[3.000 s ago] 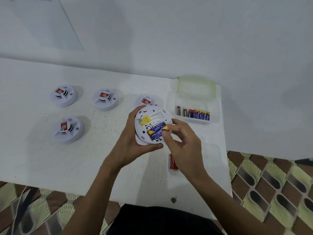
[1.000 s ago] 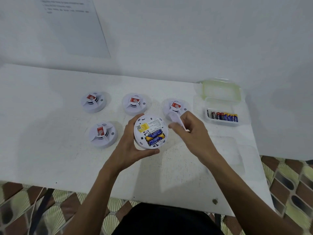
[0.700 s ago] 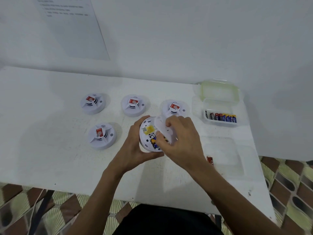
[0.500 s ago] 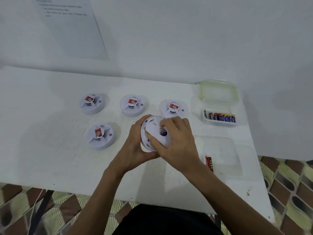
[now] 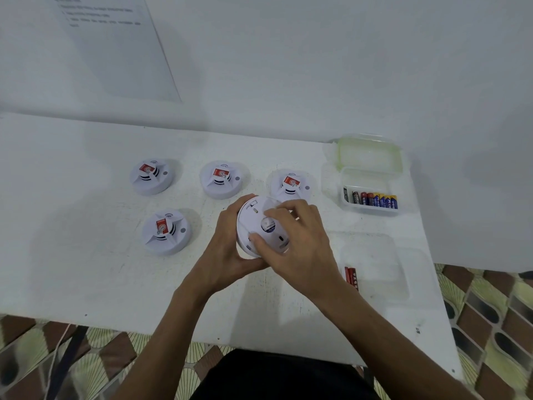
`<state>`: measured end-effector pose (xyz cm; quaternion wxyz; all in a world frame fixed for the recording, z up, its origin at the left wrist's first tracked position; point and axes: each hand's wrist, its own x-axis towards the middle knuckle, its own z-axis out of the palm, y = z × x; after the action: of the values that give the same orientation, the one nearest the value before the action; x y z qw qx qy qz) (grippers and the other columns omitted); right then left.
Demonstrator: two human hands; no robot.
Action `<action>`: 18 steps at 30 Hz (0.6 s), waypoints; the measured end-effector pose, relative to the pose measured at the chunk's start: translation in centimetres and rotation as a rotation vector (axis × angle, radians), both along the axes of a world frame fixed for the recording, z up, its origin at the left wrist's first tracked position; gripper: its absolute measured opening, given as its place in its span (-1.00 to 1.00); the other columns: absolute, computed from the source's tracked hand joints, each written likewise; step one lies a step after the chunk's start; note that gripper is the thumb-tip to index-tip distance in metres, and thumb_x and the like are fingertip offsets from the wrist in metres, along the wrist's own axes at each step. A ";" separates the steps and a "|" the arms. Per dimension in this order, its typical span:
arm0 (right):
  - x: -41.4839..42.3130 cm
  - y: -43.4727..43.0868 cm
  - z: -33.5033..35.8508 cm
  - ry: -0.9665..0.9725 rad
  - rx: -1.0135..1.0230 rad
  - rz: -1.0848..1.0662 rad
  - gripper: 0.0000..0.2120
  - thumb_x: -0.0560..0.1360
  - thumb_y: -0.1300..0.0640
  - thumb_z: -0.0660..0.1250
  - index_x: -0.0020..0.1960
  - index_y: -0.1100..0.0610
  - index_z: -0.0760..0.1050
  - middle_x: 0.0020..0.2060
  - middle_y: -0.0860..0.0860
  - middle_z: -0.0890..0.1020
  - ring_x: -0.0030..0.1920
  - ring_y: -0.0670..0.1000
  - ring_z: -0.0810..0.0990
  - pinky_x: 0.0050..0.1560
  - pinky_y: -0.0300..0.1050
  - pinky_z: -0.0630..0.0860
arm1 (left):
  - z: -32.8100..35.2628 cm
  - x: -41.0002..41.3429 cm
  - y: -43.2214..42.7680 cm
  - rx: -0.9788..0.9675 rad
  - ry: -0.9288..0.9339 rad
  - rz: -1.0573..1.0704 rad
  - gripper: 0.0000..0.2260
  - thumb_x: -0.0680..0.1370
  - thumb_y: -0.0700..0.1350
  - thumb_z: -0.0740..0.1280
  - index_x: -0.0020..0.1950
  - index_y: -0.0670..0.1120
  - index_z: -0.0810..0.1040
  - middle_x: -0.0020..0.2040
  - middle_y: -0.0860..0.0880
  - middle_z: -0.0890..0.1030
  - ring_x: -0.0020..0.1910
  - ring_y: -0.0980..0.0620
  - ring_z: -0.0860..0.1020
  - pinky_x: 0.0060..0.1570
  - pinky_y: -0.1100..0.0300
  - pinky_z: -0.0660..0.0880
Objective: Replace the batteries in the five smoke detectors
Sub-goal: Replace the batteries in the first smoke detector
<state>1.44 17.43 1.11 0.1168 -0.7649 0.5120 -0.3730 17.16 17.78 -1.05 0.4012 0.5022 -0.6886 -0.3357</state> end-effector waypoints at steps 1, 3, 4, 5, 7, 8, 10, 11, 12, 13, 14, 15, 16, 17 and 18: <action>0.0 0.0 0.1 -0.009 0.032 0.007 -0.62 0.41 -0.14 0.40 0.09 0.11 0.59 0.04 0.05 0.54 0.04 -0.02 0.46 -0.11 -0.42 0.39 | 0.0 0.0 0.0 -0.010 0.001 0.002 -0.27 0.31 0.30 0.43 0.35 0.46 0.09 0.32 0.49 0.23 0.35 0.33 0.28 0.31 0.41 0.25; -0.1 0.0 0.3 -0.023 0.098 0.010 -0.60 0.40 -0.16 0.41 0.09 0.10 0.60 0.05 0.06 0.53 0.06 -0.01 0.47 -0.09 -0.52 0.28 | -0.1 -0.1 0.1 -0.006 -0.005 0.011 -0.32 0.30 0.42 0.35 0.32 0.49 0.09 0.32 0.51 0.22 0.33 0.42 0.25 0.28 0.49 0.20; -0.1 0.0 0.4 -0.026 0.122 0.009 -0.60 0.39 -0.15 0.42 0.09 0.09 0.60 0.05 0.06 0.54 0.07 0.01 0.49 -0.08 -0.53 0.25 | -0.3 -0.1 0.2 0.004 -0.009 0.013 -0.34 0.29 0.46 0.31 0.31 0.48 0.10 0.33 0.48 0.21 0.32 0.45 0.22 0.30 0.48 0.17; -0.1 -0.1 0.4 -0.025 0.132 0.007 -0.60 0.39 -0.15 0.43 0.09 0.09 0.60 0.04 0.07 0.54 0.06 0.02 0.50 -0.09 -0.53 0.24 | -0.5 -0.2 0.2 0.012 -0.014 0.016 -0.34 0.28 0.49 0.28 0.30 0.46 0.11 0.34 0.42 0.20 0.32 0.48 0.20 0.31 0.44 0.15; 0.0 -0.1 0.5 -0.028 0.137 -0.008 -0.61 0.38 -0.15 0.44 0.08 0.08 0.59 0.02 0.06 0.54 0.03 0.02 0.51 -0.09 -0.52 0.24 | -0.7 -0.2 0.2 0.006 -0.036 0.019 -0.35 0.28 0.50 0.26 0.30 0.43 0.12 0.34 0.36 0.19 0.32 0.50 0.19 0.32 0.40 0.14; 0.1 0.0 0.5 -0.046 0.146 -0.022 -0.62 0.38 -0.14 0.45 0.08 0.07 0.59 0.01 0.05 0.53 0.01 0.01 0.49 -0.09 -0.51 0.24 | -0.5 -0.3 0.1 -0.002 -0.052 0.024 -0.34 0.29 0.49 0.26 0.31 0.42 0.12 0.34 0.40 0.18 0.32 0.48 0.19 0.32 0.42 0.14; 0.2 0.2 0.4 -0.095 0.157 -0.058 -0.63 0.39 -0.14 0.45 0.09 0.05 0.57 0.00 0.02 0.51 -0.01 -0.04 0.45 -0.09 -0.50 0.26 | -0.2 -0.4 0.1 -0.023 -0.072 0.031 -0.32 0.30 0.47 0.28 0.34 0.38 0.11 0.33 0.51 0.18 0.33 0.44 0.20 0.31 0.49 0.14; 0.3 0.4 0.3 -0.122 0.160 -0.076 -0.62 0.39 -0.15 0.44 0.10 0.04 0.57 0.00 0.02 0.51 -0.01 -0.05 0.44 -0.09 -0.49 0.27 | -0.1 -0.4 0.0 -0.028 -0.078 0.035 -0.31 0.32 0.44 0.29 0.36 0.33 0.12 0.33 0.51 0.18 0.34 0.41 0.21 0.32 0.49 0.14; 0.4 0.6 0.3 -0.144 0.157 -0.094 -0.61 0.40 -0.17 0.42 0.11 0.04 0.56 0.00 0.02 0.51 0.00 -0.05 0.45 -0.08 -0.48 0.30 | 0.0 -0.5 -0.1 -0.042 -0.086 0.039 -0.30 0.33 0.42 0.30 0.38 0.27 0.14 0.34 0.48 0.19 0.34 0.38 0.22 0.33 0.47 0.15; 0.6 0.8 0.2 -0.152 0.141 -0.117 -0.59 0.41 -0.20 0.39 0.11 0.05 0.56 -0.01 0.03 0.51 -0.01 -0.03 0.46 -0.09 -0.47 0.32 | 0.2 -0.7 -0.2 -0.056 -0.097 0.034 -0.29 0.35 0.41 0.31 0.40 0.22 0.16 0.34 0.45 0.21 0.35 0.36 0.23 0.35 0.44 0.16; 0.7 0.9 0.2 -0.149 0.122 -0.145 -0.57 0.42 -0.22 0.35 0.11 0.07 0.56 -0.03 0.04 0.51 -0.02 -0.01 0.48 -0.10 -0.46 0.32 | 0.5 -0.9 -0.3 -0.060 -0.098 0.021 -0.31 0.35 0.39 0.32 0.39 0.21 0.18 0.33 0.45 0.22 0.34 0.37 0.24 0.36 0.41 0.19; 0.8 1.0 0.2 -0.146 0.116 -0.171 -0.55 0.42 -0.23 0.32 0.11 0.08 0.56 -0.04 0.05 0.52 -0.03 0.01 0.49 -0.11 -0.45 0.32 | 0.6 -1.1 -0.4 -0.061 -0.102 0.005 -0.34 0.35 0.36 0.35 0.36 0.22 0.18 0.32 0.47 0.23 0.32 0.39 0.25 0.35 0.39 0.22; 0.8 1.0 0.3 -0.155 0.132 -0.185 -0.55 0.42 -0.24 0.31 0.12 0.08 0.56 -0.05 0.04 0.52 -0.04 0.01 0.49 -0.12 -0.44 0.34 | 0.7 -1.2 -0.5 -0.064 -0.102 -0.007 -0.35 0.34 0.32 0.37 0.34 0.23 0.19 0.30 0.48 0.24 0.31 0.40 0.26 0.35 0.37 0.24; 0.7 1.0 0.3 -0.176 0.173 -0.183 -0.55 0.42 -0.25 0.31 0.12 0.07 0.55 -0.04 0.03 0.51 -0.04 0.01 0.49 -0.12 -0.40 0.38 | 0.5 -1.3 -0.5 -0.058 -0.101 -0.013 -0.32 0.34 0.32 0.39 0.35 0.21 0.18 0.31 0.46 0.24 0.31 0.41 0.26 0.36 0.35 0.25; 0.6 0.9 0.3 -0.206 0.232 -0.167 -0.57 0.42 -0.25 0.32 0.13 0.04 0.54 -0.03 0.00 0.50 -0.02 0.01 0.50 -0.11 -0.35 0.43 | 0.6 -1.3 -0.4 -0.047 -0.099 -0.015 -0.29 0.34 0.34 0.38 0.38 0.17 0.17 0.34 0.41 0.23 0.33 0.41 0.24 0.39 0.32 0.23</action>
<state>2.03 18.38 1.42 0.2248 -0.6590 0.5986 -0.3960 15.82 17.35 -0.43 0.3758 0.5033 -0.7191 -0.2972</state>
